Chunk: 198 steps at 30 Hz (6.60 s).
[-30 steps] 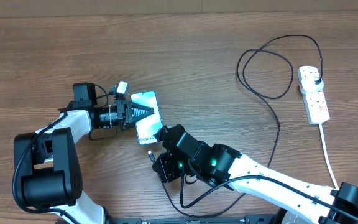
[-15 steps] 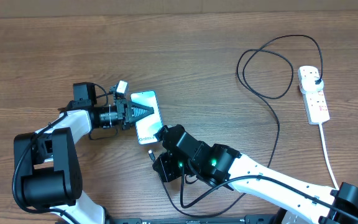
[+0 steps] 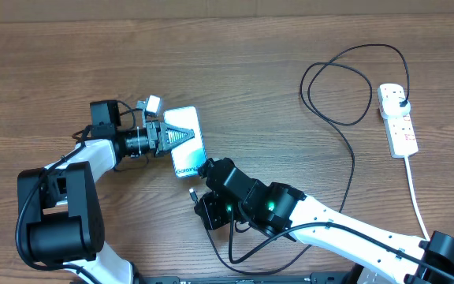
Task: Plug charger to phone and switch on socket
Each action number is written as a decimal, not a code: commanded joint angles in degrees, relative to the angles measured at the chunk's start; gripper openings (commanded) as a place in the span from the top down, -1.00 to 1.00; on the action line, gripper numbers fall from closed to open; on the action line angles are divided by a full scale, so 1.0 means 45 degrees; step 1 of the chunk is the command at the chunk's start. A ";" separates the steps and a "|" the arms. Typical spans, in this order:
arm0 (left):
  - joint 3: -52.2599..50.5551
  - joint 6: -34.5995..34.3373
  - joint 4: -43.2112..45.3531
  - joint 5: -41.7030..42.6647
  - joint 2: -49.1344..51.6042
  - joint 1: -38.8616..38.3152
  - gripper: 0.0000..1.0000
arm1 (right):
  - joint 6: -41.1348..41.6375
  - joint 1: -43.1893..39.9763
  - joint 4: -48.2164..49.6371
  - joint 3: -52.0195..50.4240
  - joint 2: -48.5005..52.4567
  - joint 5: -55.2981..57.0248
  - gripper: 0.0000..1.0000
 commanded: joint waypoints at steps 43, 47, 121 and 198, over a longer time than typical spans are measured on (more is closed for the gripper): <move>0.0015 -0.0437 0.1472 0.0044 -0.0403 -0.0083 0.92 | 0.0005 -0.0068 0.0049 -0.0160 0.0029 0.0335 0.92; 0.0015 -0.0350 0.1472 0.0044 -0.0403 -0.0083 0.91 | 0.0005 -0.0063 0.0044 -0.0160 0.0029 0.0466 0.93; 0.0019 -0.3832 0.2225 0.0908 -0.0403 -0.0087 0.91 | 0.1379 -0.0063 0.1399 -0.0160 0.0049 0.2098 0.92; 0.0029 -0.4410 0.2429 0.1472 -0.0403 -0.0083 0.91 | 0.2812 -0.0019 0.1962 -0.0160 0.0053 0.3429 0.93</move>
